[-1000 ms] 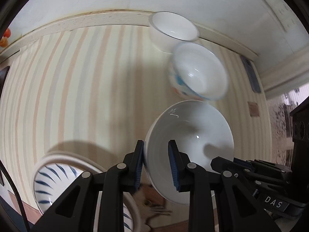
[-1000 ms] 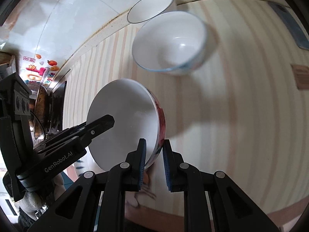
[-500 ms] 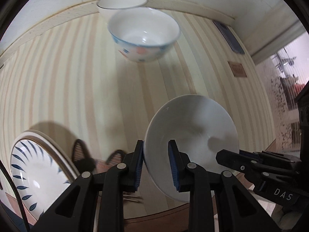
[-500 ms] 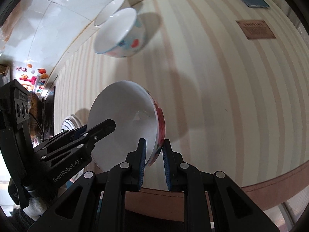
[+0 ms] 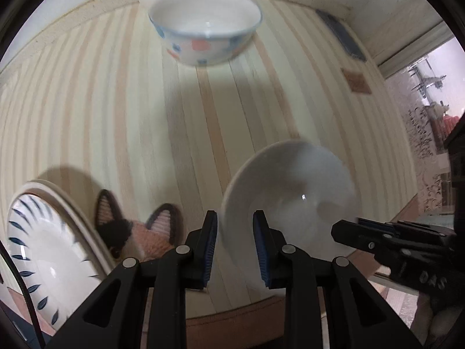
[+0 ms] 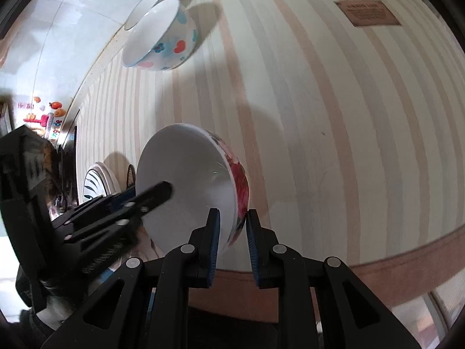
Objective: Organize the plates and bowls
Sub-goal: 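Lower the held bowl into the blue-and-pink patterned bowl, right gripper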
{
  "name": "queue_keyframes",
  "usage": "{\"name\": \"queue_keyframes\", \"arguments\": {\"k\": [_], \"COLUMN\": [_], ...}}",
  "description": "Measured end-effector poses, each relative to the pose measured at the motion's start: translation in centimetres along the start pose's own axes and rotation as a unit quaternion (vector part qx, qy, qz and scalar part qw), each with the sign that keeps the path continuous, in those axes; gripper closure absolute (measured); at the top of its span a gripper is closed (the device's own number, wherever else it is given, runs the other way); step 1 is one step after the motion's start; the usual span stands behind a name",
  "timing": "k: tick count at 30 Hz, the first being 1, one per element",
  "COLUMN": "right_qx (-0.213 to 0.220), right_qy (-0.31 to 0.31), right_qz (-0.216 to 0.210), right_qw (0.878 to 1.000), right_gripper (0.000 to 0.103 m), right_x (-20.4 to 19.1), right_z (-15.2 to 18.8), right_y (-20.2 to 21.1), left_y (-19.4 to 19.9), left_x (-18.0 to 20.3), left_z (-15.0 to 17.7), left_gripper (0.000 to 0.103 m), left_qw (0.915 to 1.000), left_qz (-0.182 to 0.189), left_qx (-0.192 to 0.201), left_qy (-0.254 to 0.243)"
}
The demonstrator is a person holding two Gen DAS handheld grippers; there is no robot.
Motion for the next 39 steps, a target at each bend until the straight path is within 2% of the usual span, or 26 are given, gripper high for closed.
{"name": "queue_keyframes", "arguments": {"k": [2, 4, 5, 6, 7, 8, 11, 13, 15, 18, 20, 22, 23, 25, 29, 32, 39], "right_qx": [0.004, 0.024, 0.036, 0.043, 0.051, 0.062, 0.08, 0.089, 0.089, 0.072, 0.063, 0.057, 0.053, 0.048, 0.06, 0.062, 0.086], "right_qy": [-0.005, -0.007, -0.005, -0.008, -0.011, -0.011, 0.002, -0.004, -0.008, -0.013, -0.012, -0.01, -0.01, -0.01, 0.01, 0.014, 0.036], "right_qz": [-0.01, -0.013, -0.022, -0.031, -0.037, -0.042, -0.045, -0.063, -0.06, -0.066, -0.062, -0.047, -0.043, -0.04, -0.01, -0.004, 0.012], "right_qw": [1.0, 1.0, 0.999, 0.999, 0.998, 0.997, 0.996, 0.994, 0.994, 0.995, 0.996, 0.997, 0.998, 0.998, 0.998, 0.998, 0.996], "right_gripper": [0.081, 0.076, 0.063, 0.044, 0.036, 0.033, 0.033, 0.033, 0.033, 0.036, 0.042, 0.056, 0.072, 0.085, 0.087, 0.088, 0.088], "right_x": [0.0, 0.0, -0.2, -0.4, -0.6, -1.0, -2.3, -3.2, -4.2, -5.0, -5.3, -5.6, -5.6, -5.8, -6.7, -7.4, -8.4], "right_z": [-0.5, -1.4, -2.4, -3.4, -4.6, -5.9, -9.5, -12.7, -15.4, -18.4, -19.8, -20.6, -20.9, -21.3, -21.2, -20.8, -19.2], "right_y": [1.4, 3.5, 4.8, 5.5, 5.9, 6.4, 6.1, 5.2, 3.6, 1.0, -0.4, -1.9, -2.6, -3.6, -3.8, -3.9, -1.4], "left_y": [2.3, 4.3, 5.0, 5.5, 5.8, 5.9, 5.3, 4.1, 2.3, -0.4, -1.9, -2.9, -3.1, -2.9, -2.8, -2.3, 0.3], "left_x": [-0.4, -1.2, -1.7, -2.2, -2.8, -3.6, -5.5, -6.4, -7.1, -7.6, -7.5, -7.3, -7.3, -7.2, -7.2, -7.2, -6.2], "left_z": [-1.0, -2.5, -3.6, -4.8, -6.2, -7.9, -12.0, -14.2, -16.0, -17.3, -17.8, -17.9, -18.0, -18.0, -18.0, -17.7, -16.2], "left_gripper": [0.079, 0.077, 0.072, 0.071, 0.071, 0.071, 0.071, 0.071, 0.071, 0.071, 0.071, 0.072, 0.073, 0.076, 0.078, 0.078, 0.078], "left_qw": [0.9998, 0.9991, 0.9987, 0.9981, 0.9984, 0.9978, 0.9964, 0.9962, 0.9969, 0.9978, 0.9981, 0.9983, 0.9984, 0.9981, 0.998, 0.9983, 0.9978], "left_qz": [0.003, 0.004, 0.004, 0.004, 0.009, 0.004, -0.001, 0.005, 0.011, 0.019, 0.028, 0.03, 0.03, 0.032, 0.031, 0.02, 0.018], "left_qx": [0.021, 0.041, 0.049, 0.056, 0.056, 0.065, 0.074, 0.069, 0.056, 0.032, 0.021, 0.02, 0.023, 0.034, 0.037, 0.045, 0.063], "left_qy": [0.004, 0.01, 0.017, 0.024, 0.005, 0.016, 0.041, 0.053, 0.055, 0.055, 0.051, 0.045, 0.043, 0.04, 0.04, 0.031, 0.012]}}
Point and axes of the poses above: each gripper's, at about its wrist camera, not at the fingertips, and y roughly against the way its jaws point, x to its right, z to its underside, the point moved 3 cm from there along -y, roughly the way its jaws point, and after that the axes turned 1 degree about -x, right-handed, at the moved point
